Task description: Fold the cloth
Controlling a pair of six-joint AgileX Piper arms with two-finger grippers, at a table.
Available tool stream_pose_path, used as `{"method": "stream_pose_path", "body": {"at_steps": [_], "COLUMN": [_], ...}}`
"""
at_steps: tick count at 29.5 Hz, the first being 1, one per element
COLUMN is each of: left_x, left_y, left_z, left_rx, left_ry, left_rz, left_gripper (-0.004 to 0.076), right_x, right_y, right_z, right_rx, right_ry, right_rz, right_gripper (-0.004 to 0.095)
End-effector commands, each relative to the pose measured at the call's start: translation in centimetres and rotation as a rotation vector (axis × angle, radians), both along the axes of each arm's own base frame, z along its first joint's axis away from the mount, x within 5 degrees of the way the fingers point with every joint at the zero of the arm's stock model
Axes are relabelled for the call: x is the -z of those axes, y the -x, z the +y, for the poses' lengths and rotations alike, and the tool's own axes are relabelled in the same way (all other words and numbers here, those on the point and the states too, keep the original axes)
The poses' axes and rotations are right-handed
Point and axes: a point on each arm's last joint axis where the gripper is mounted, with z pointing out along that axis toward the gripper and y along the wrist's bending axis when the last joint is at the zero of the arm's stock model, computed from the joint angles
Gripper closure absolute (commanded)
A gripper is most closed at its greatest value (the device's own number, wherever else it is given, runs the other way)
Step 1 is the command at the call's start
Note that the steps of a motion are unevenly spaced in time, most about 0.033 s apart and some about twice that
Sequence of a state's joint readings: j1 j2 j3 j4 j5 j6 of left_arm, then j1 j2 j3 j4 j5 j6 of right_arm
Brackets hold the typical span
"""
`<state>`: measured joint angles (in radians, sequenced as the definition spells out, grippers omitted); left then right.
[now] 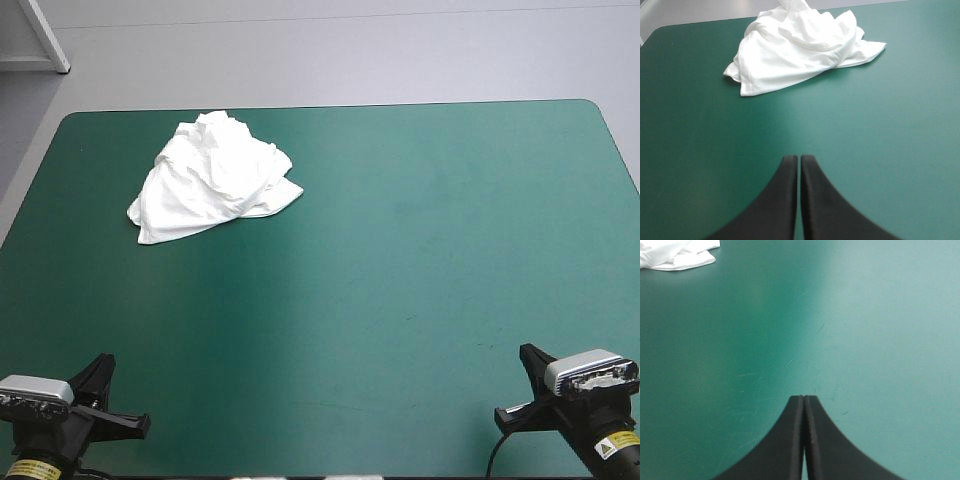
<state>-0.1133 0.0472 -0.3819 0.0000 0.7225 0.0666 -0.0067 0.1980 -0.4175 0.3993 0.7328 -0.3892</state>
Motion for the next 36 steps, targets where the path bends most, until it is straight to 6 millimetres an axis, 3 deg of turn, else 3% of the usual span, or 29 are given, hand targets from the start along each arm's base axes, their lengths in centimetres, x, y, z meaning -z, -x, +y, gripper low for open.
{"method": "stream_pose_path", "body": {"at_steps": [1, 15, 20, 23, 29, 36], "left_x": [-1.7, -1.7, -3.1, -5.3, -9.1, -10.0], "left_y": [-0.1, -0.1, 0.2, -0.4, -3.5, -10.0], "left_z": [-0.1, -0.3, -0.3, -0.4, -1.1, -2.7], "left_rx": [0.005, 0.02, 0.026, 0.042, 0.067, 0.137], "left_ry": [0.029, 0.063, 0.06, 0.014, 0.031, 0.084], "left_rz": [-0.087, -0.083, -0.069, -0.029, 0.056, 0.216], "left_gripper": [0.0705, 0.0705, 0.0695, 0.0663, 0.0594, 0.0347], "right_x": [-1.4, -1.4, -1.6, -2.4, -3.1, -3.0], "right_y": [-0.2, -0.2, -0.2, -0.1, -0.1, -0.1], "right_z": [-0.1, -0.1, -0.1, -0.1, -0.2, -0.2], "right_rx": [0.015, 0.015, 0.021, 0.022, 0.038, 0.038], "right_ry": [-0.022, -0.022, -0.029, -0.041, -0.041, -0.044], "right_rz": [-0.072, -0.072, -0.089, -0.113, -0.159, -0.155], "right_gripper": [0.0926, 0.0926, 0.0925, 0.0925, 0.0925, 0.0925]}}
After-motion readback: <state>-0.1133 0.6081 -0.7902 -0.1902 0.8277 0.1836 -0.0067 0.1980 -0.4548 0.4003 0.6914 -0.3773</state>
